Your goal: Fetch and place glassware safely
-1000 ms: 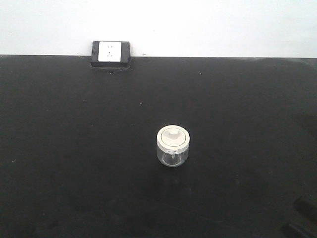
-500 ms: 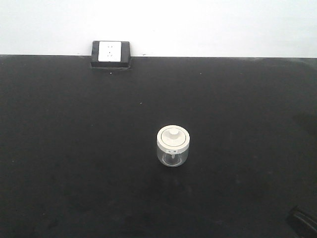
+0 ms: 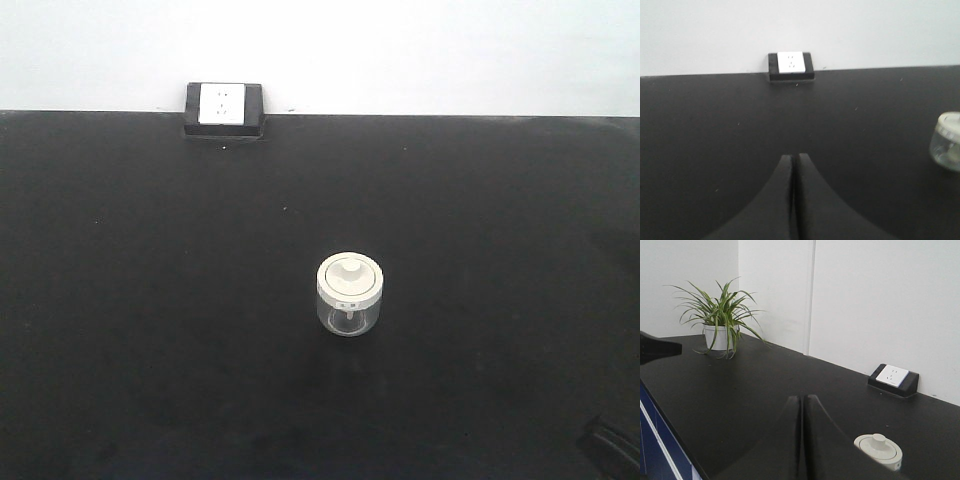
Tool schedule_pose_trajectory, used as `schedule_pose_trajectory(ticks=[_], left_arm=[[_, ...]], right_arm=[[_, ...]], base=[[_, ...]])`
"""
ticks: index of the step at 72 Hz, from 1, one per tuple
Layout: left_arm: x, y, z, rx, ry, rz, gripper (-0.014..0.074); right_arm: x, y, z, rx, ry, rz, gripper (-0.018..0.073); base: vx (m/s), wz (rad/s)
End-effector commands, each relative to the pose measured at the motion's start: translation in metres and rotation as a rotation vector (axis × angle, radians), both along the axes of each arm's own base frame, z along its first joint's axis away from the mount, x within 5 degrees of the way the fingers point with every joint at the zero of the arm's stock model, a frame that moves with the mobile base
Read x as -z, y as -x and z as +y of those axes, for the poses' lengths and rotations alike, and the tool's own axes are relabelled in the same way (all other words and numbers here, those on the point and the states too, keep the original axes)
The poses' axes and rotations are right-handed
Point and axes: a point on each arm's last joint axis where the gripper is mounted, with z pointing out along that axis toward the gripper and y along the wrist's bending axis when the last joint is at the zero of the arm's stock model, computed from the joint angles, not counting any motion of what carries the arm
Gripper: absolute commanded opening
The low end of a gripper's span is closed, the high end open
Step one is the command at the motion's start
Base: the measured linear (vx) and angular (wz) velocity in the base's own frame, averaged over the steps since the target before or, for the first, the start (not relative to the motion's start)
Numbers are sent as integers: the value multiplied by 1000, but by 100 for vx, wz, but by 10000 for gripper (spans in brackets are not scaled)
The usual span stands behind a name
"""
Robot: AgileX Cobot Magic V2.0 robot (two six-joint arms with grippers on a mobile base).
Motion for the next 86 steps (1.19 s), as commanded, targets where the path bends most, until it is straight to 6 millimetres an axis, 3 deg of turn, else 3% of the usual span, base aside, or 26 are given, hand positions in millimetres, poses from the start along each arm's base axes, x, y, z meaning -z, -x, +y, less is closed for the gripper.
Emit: schedule_pose_trajectory(ticks=[1, 13, 22, 86], left_arm=[[-3, 0, 3, -22, -46, -133, -7], [27, 1, 4, -44, -3, -216, -7], [44, -2, 4, -56, 31, -176, -7], [44, -2, 5, -59, 23, -166, -7]], right_arm=[[-11, -1, -3, 36, -35, -33, -8], [-11, -2, -3, 36, -36, -34, -8], [-11, -2, -3, 36, -36, -34, -8], [-11, -2, -3, 37, -35, -33, -8]], base=[[0, 0], [0, 0], [0, 0], [0, 0]])
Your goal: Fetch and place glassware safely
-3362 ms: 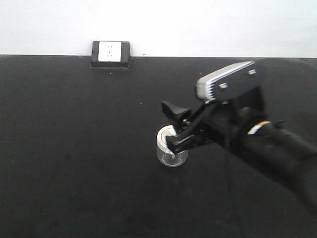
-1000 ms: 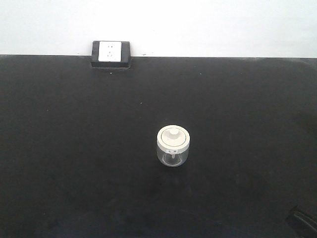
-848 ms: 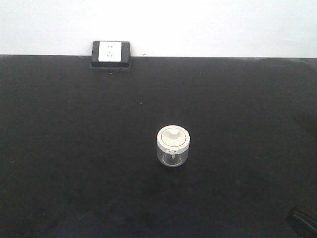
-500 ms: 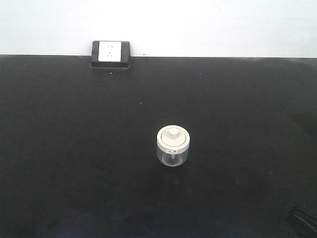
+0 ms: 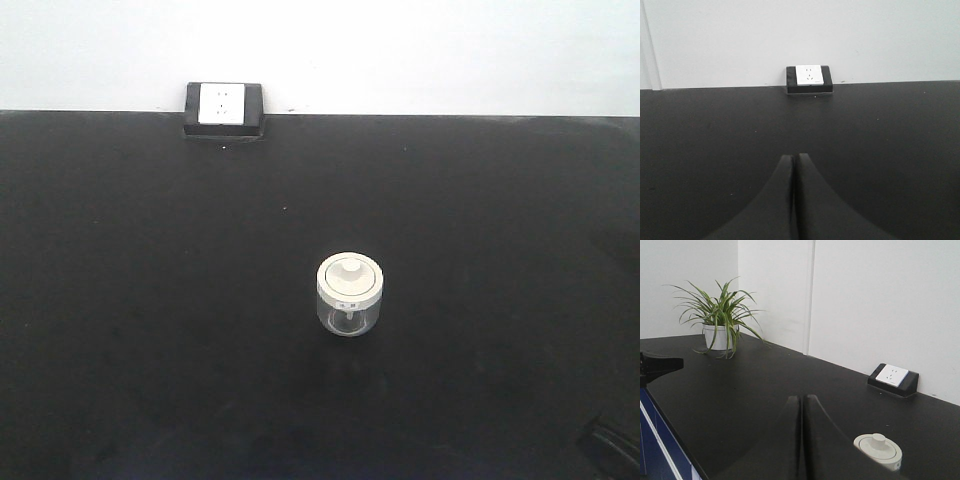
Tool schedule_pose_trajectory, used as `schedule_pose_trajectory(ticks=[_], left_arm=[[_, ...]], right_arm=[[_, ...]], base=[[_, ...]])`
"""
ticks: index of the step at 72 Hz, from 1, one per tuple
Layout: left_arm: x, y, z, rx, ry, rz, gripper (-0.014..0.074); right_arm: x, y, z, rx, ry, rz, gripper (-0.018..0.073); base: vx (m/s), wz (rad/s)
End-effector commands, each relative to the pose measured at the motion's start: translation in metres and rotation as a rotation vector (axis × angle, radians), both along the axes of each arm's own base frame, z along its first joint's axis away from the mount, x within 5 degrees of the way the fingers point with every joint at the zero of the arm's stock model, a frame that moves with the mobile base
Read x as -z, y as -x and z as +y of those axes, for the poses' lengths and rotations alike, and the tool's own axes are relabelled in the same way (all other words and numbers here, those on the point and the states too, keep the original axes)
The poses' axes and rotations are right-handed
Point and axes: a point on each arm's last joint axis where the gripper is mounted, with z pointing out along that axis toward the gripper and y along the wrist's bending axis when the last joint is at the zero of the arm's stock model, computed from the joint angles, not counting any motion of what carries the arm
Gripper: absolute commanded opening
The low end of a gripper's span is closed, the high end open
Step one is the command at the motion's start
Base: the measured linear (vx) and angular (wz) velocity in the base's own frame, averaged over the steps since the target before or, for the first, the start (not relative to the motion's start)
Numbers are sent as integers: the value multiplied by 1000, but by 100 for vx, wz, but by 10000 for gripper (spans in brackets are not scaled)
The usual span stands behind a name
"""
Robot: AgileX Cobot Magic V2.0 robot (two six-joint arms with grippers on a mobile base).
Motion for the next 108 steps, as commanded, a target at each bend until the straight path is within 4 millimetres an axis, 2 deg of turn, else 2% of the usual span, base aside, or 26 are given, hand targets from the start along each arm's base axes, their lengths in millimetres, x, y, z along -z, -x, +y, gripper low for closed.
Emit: schedule_pose_trajectory(ticks=[1, 27, 39, 63, 77, 93, 108], left_arm=[[3, 0, 0, 1, 14, -60, -7], [3, 0, 0, 1, 15, -60, -7], [3, 0, 0, 1, 15, -60, -7], [3, 0, 0, 1, 15, -60, -7], [3, 0, 0, 1, 15, -60, -7], [3, 0, 0, 1, 15, -60, -7], [3, 0, 0, 1, 15, -59, -7]], right_arm=[[-11, -2, -3, 37, -35, -33, -8], [-11, -2, -3, 37, -34, -35, -8], [-8, -5, -5, 90, 8, -100, -8], [25, -22, -19, 452, 78, -17, -8], [39, -27, -26, 592, 153, -21, -8], [53, -20, -35, 727, 75, -46, -8], [71, -23, -38, 784, 32, -26, -8]], base=[[0, 0], [0, 0], [0, 0], [0, 0], [0, 0], [0, 0], [0, 0]])
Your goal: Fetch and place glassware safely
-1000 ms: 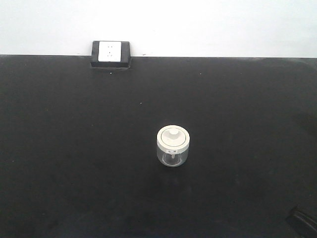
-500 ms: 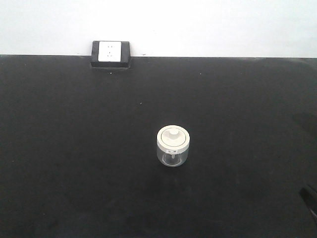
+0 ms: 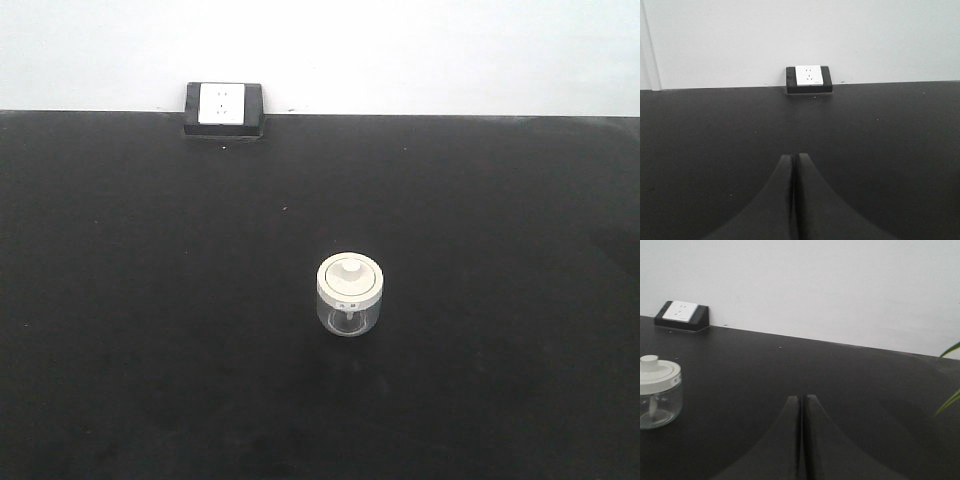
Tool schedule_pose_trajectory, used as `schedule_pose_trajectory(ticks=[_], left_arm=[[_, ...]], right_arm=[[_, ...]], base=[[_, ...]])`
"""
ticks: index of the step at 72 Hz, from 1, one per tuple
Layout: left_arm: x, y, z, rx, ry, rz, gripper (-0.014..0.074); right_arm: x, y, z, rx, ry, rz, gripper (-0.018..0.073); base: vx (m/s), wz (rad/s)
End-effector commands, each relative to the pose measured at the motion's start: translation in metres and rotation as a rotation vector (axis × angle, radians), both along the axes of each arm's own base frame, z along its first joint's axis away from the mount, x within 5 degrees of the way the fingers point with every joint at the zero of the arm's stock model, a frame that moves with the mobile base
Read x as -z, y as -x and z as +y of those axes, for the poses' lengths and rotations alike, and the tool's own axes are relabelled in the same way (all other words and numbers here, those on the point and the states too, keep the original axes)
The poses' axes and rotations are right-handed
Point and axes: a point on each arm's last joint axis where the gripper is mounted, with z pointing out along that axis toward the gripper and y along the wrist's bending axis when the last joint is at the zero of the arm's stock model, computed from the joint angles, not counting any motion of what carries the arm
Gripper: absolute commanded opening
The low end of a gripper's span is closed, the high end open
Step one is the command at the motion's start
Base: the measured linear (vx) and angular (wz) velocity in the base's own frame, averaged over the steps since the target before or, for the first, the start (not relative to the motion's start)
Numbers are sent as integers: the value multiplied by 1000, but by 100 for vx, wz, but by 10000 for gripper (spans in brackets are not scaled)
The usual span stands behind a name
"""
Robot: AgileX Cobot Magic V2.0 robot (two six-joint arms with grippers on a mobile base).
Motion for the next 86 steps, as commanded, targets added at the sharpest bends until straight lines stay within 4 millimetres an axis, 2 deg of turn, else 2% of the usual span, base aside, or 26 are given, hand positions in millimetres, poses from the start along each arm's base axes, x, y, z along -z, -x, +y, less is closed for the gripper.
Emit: schedule_pose_trajectory(ticks=[1, 86], left_arm=[[3, 0, 0, 1, 15, -55, -7], [3, 0, 0, 1, 15, -55, -7]], right_arm=[[-5, 1, -1, 20, -30, -117, -8], [-4, 1, -1, 24, -35, -102, -8]], base=[[0, 0], [0, 0]])
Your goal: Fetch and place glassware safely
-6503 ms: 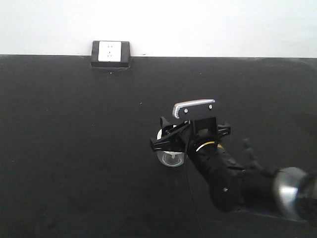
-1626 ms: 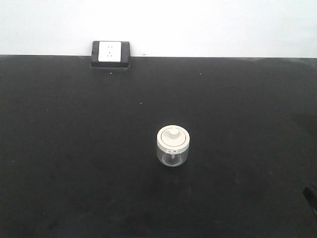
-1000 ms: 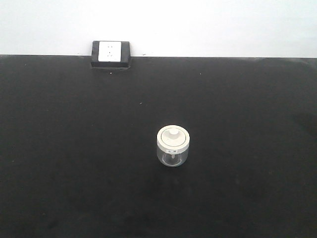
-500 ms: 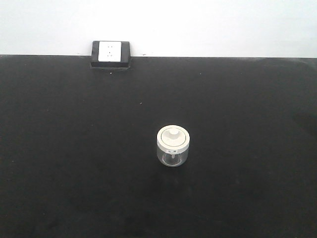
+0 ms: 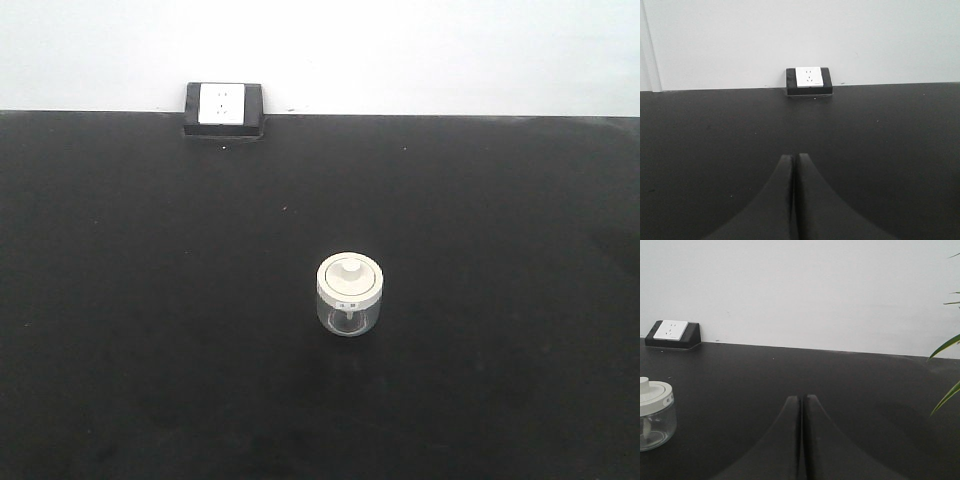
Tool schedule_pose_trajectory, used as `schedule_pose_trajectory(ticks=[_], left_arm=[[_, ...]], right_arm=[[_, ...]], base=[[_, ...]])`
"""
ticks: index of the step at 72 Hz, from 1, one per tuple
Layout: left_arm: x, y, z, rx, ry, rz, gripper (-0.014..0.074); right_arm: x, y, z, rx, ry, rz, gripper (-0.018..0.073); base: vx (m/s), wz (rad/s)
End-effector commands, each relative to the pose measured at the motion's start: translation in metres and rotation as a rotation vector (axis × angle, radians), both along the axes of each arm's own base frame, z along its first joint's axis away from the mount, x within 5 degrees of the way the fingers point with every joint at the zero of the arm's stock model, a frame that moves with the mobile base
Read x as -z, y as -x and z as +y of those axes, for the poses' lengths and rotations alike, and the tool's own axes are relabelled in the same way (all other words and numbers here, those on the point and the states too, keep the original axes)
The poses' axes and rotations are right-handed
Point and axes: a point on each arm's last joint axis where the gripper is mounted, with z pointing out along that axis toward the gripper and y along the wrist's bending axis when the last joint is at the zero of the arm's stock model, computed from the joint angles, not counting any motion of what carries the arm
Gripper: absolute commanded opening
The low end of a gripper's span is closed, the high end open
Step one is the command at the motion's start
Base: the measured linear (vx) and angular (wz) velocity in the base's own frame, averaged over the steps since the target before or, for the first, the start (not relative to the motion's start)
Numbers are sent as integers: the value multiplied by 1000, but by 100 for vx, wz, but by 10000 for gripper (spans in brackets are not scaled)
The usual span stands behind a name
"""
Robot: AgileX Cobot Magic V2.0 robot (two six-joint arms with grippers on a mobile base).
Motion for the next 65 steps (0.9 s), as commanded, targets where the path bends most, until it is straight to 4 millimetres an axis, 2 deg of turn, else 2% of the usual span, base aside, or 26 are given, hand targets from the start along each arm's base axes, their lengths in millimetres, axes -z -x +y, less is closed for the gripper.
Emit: schedule_pose_trajectory(ticks=[1, 65], left_arm=[[3, -1, 0, 1, 15, -53, -7], [3, -1, 0, 1, 15, -53, -7]], right_arm=[[-1, 1, 1, -2, 11, -72, -8], [-1, 1, 0, -2, 11, -70, -8]], base=[[0, 0], [0, 0]])
